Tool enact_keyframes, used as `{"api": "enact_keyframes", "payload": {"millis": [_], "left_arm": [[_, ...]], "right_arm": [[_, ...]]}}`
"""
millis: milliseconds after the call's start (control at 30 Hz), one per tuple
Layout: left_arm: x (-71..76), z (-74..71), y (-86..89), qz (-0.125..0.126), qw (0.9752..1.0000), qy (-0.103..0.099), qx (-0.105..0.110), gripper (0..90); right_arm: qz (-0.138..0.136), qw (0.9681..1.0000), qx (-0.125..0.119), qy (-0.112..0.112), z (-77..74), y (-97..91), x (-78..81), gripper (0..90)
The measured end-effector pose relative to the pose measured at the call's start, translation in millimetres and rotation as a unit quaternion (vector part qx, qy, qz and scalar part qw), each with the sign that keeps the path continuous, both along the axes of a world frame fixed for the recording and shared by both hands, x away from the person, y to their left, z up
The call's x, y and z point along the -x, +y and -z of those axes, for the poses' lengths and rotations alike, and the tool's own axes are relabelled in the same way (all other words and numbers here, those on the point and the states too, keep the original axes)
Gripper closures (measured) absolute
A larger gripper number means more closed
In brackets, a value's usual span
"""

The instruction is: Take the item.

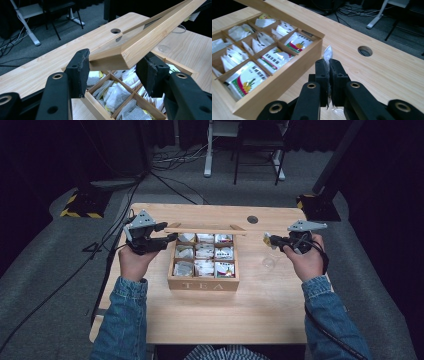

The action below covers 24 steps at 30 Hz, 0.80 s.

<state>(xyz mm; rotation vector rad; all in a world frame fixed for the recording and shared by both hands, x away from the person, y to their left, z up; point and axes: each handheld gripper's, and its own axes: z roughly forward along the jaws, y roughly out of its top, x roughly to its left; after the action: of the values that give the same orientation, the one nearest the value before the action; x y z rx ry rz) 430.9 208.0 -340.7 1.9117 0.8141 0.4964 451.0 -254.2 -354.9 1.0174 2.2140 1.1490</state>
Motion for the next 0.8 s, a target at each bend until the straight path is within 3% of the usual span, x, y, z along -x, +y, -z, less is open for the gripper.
{"api": "enact_keyframes", "payload": {"millis": [267, 800], "left_arm": [[0.1, 0.0, -0.1, 0.000, 1.0000, 0.000, 0.000, 45.4], [0.1, -0.1, -0.1, 0.001, 1.0000, 0.000, -0.001, 45.4]], "right_arm": [[0.027, 0.9996, 0.004, -0.004, 6.3, -10.0, -10.0, 86.6], [0.066, 0.9977, -0.006, 0.013, 29.6, -25.7, -23.6, 86.6]]}}
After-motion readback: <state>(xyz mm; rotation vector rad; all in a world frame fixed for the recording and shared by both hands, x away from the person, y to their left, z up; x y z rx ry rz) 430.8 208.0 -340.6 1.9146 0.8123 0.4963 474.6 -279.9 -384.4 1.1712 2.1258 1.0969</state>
